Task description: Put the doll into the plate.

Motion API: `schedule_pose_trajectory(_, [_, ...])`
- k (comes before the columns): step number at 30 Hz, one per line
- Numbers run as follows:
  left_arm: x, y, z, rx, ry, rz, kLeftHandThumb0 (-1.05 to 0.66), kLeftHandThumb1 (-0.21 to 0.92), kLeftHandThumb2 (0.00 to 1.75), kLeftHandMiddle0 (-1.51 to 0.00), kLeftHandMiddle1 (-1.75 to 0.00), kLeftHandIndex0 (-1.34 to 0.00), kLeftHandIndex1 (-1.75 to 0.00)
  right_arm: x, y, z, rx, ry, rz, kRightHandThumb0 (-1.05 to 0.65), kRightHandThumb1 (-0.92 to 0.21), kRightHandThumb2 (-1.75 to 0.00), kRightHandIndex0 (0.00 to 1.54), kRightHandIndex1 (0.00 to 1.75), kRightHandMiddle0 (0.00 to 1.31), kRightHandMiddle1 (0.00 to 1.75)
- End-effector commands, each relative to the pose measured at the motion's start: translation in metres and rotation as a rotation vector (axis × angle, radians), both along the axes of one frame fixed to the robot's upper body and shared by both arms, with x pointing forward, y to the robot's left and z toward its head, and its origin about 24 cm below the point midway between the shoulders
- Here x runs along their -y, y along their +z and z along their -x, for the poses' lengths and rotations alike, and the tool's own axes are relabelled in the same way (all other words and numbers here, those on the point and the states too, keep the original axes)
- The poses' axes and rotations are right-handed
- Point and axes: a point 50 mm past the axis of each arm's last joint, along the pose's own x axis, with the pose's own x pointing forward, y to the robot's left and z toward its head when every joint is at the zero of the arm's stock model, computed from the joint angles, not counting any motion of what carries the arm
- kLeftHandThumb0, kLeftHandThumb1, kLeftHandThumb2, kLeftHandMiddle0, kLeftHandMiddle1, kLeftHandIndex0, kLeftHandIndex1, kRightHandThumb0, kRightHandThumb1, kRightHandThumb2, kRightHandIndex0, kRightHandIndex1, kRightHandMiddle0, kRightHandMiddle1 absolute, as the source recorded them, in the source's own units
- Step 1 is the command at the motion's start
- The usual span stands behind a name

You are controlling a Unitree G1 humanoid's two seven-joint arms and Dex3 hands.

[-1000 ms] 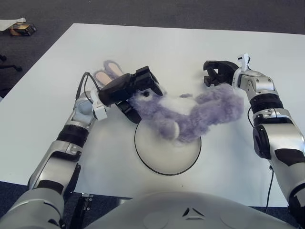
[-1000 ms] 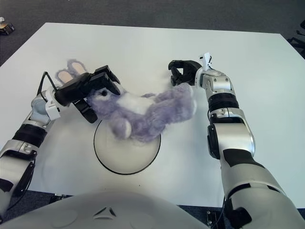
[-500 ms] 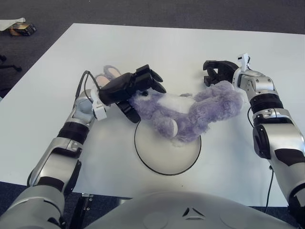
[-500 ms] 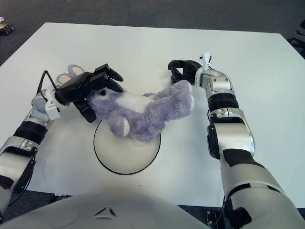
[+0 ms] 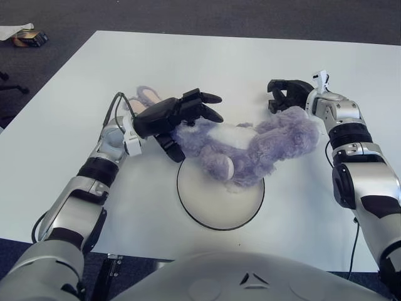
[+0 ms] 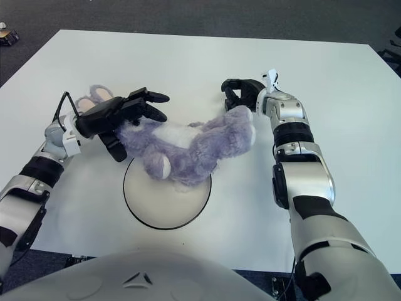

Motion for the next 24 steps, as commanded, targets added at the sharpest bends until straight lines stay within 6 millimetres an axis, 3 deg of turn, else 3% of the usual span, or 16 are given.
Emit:
schedule_pose_trajectory(1, [-0.002, 0.000, -0.002, -0.048, -0.001, -0.033, -1.05, 0.92, 0.62, -0.03, -0.61, 0.00, -0.94, 0.003, -0.019, 0.007, -0.068, -0.013, 0.014, -0.01, -0.04, -1.60, 0.84, 1.75, 0.65, 1.60])
schedule_pose_trajectory(6, [-0.001, 0.000, -0.003, -0.114, -0.021, 0.032, -1.05, 0.92, 0.56, -0.02, -0.81, 0.00, -1.04, 0.003, -0.020, 0.006, -0.063, -0.028, 0.020, -0.01, -0.03, -1.61, 0.84, 1.75, 0.65, 1.61])
schedule_pose_trajectory(11, [0.001, -0.004, 0.002, -0.283, -0.093, 0.269, -1.04, 0.92, 0.54, -0.03, -1.04, 0.00, -1.14, 0.004, -0.020, 0.006, -0.081, -0.057, 0.020, -0.01, -0.05, -1.58, 0.82, 1.75, 0.65, 1.59])
schedule_pose_trajectory(15, [-0.021, -0.025, 0.020, -0.371, -0.049, 0.298, -1.02, 0.92, 0.59, -0.04, -1.20, -0.01, -1.38, 0.004, -0.019, 0.006, -0.089, -0.068, 0.011, -0.01, -0.08, -1.54, 0.80, 1.75, 0.64, 1.58])
schedule_pose_trajectory(21, [-0.065, -0.003, 0.043, -0.420, 0.294, 0.187, -0.95, 0.92, 0.74, -0.13, -1.38, -0.09, -1.54, 0.005, -0.019, 0.005, -0.099, -0.067, 0.004, -0.01, -0.09, -1.53, 0.79, 1.75, 0.63, 1.58])
schedule_pose_trajectory(24, [-0.072, 0.009, 0.047, -0.411, 0.398, 0.118, -0.91, 0.92, 0.76, -0.17, -1.45, -0.13, -1.58, 0.005, -0.019, 0.005, -0.099, -0.069, 0.009, -0.01, -0.10, -1.53, 0.79, 1.75, 0.63, 1.58])
